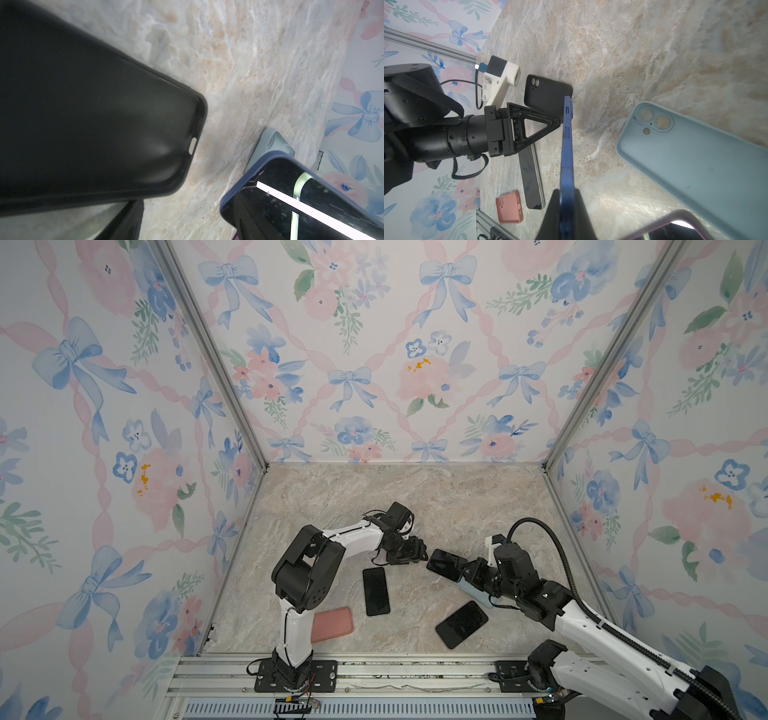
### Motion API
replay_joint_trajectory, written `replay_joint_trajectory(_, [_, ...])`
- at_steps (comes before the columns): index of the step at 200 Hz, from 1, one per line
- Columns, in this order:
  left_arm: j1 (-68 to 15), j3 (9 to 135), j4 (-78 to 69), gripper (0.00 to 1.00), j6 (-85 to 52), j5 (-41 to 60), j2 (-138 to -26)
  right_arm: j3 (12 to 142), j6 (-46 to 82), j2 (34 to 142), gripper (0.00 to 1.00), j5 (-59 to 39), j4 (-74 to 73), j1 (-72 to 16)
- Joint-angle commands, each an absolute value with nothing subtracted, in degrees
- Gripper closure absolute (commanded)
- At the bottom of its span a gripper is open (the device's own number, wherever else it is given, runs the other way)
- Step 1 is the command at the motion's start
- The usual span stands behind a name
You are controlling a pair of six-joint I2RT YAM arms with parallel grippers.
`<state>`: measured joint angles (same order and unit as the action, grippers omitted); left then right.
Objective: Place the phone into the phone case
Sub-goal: 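Tilt the black case with the left gripper while the right brings the phone, then push the blue-framed phone edge into the black case with the right gripper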
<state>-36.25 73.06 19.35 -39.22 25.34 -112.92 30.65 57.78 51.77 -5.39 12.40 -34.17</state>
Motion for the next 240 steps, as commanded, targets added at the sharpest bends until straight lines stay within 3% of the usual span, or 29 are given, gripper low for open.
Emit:
replay_joint_trajectory(1, [-35.53, 75.07, 19.42, 0.3, -38.26, 26.59, -114.8, 33.86, 57.03, 51.58, 1.0, -6.17, 8.75, -33.97])
replay_joint_trajectory(60, [-27.7, 72.44, 19.93, 0.3, -36.45, 29.07, -105.63, 36.99, 57.64, 58.47, 1.0, -12.07, 2.33, -33.84])
replay_joint_trajectory(129, [-15.92, 76.69, 22.12, 0.31, -32.78, 31.47, -109.5, 48.28, 56.45, 79.81, 1.0, -23.93, -6.72, -30.69])
replay_joint_trajectory(178, [-15.12, 79.13, 22.06, 0.31, -32.87, 33.24, -114.91, 54.52, 58.82, 91.9, 1.0, -30.12, -11.42, -28.49])
replay_joint_trajectory(240, [-15.81, 79.67, 22.04, 0.34, -33.29, 33.77, -118.51, 54.85, 59.5, 97.52, 1.0, -31.37, -13.16, -26.74])
